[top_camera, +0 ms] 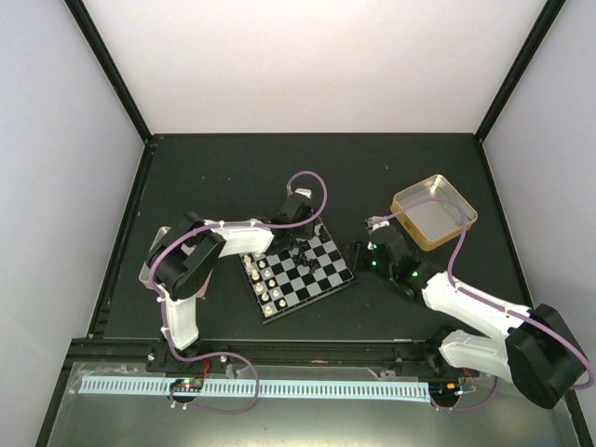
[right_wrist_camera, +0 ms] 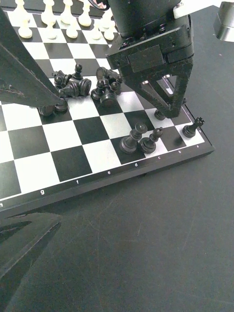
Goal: Set up the chess pieces on the board
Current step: Place the chess piece on the chessboard, then pick up the chess piece from the chessboard.
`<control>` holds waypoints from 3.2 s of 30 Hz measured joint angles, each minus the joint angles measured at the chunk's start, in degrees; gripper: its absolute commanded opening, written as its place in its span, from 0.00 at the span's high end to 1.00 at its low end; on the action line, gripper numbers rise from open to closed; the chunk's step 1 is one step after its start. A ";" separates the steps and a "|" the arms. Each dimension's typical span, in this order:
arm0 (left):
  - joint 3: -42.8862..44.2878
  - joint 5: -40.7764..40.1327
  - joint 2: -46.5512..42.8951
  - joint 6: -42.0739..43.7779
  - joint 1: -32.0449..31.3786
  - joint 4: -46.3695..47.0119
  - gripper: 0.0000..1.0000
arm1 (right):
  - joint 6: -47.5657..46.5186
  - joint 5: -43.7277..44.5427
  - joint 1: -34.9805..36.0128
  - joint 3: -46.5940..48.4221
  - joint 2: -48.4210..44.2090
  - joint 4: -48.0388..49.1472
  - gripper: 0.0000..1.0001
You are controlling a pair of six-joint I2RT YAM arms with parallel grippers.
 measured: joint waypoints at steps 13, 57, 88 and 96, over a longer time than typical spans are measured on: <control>-0.04 1.57 -4.31 -0.81 0.00 -3.26 0.68 | 0.26 -2.23 0.00 0.98 1.31 -0.46 0.40; -32.06 -6.29 -72.91 -5.88 2.05 -16.09 0.35 | -16.46 -0.52 12.79 53.72 51.28 -31.10 0.67; -32.63 -4.39 -72.87 -7.54 3.15 -16.31 0.33 | -20.11 -0.61 12.94 48.54 48.59 -23.43 0.91; -30.71 5.38 -71.76 -13.29 5.38 -15.98 0.24 | -24.92 -4.44 12.96 34.03 30.95 -5.31 0.89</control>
